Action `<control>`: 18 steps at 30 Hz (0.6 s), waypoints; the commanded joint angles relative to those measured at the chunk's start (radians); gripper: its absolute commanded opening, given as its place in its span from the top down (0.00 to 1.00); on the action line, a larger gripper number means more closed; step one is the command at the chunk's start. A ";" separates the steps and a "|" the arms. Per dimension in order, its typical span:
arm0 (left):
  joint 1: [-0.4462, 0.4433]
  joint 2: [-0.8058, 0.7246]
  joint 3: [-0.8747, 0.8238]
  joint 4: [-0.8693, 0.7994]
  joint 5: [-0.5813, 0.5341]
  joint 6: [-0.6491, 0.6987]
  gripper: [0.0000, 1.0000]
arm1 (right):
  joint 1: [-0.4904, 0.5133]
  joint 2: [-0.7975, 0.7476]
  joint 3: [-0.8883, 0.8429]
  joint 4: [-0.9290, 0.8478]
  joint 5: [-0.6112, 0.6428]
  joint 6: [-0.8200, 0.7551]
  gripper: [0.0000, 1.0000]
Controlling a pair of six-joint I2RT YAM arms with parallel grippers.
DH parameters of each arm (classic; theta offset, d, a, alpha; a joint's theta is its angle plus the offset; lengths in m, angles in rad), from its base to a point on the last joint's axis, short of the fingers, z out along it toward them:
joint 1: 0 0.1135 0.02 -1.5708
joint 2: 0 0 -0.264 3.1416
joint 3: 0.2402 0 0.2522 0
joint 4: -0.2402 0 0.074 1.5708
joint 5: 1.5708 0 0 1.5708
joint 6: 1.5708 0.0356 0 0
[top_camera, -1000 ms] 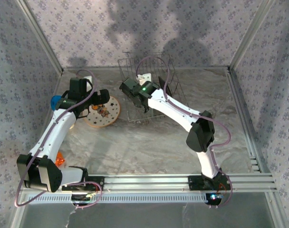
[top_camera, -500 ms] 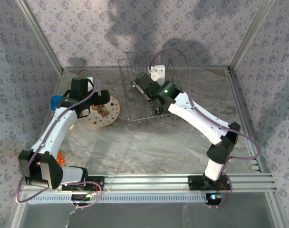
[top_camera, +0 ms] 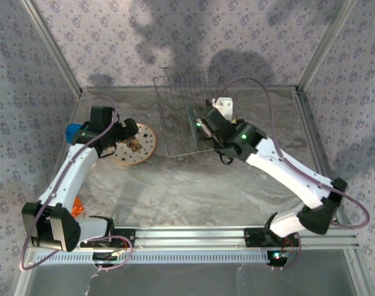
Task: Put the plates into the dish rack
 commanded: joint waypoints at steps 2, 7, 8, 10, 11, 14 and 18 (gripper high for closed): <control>0.040 -0.008 -0.085 0.068 0.082 -0.148 0.01 | -0.051 -0.127 -0.157 0.155 -0.220 0.013 0.00; 0.099 -0.008 -0.206 0.181 0.196 -0.223 0.03 | -0.207 -0.267 -0.397 0.342 -0.579 0.016 0.00; 0.106 -0.006 -0.219 0.190 0.204 -0.227 0.03 | -0.234 -0.287 -0.429 0.361 -0.626 0.024 0.00; 0.124 -0.005 -0.246 0.206 0.223 -0.231 0.03 | -0.272 -0.325 -0.491 0.382 -0.698 0.040 0.00; 0.132 -0.009 -0.262 0.217 0.228 -0.234 0.03 | -0.282 -0.339 -0.513 0.383 -0.710 0.046 0.00; 0.152 -0.023 -0.313 0.254 0.249 -0.265 0.05 | -0.302 -0.382 -0.579 0.386 -0.731 0.059 0.00; 0.165 -0.027 -0.392 0.336 0.274 -0.289 0.07 | -0.321 -0.427 -0.652 0.394 -0.735 0.084 0.00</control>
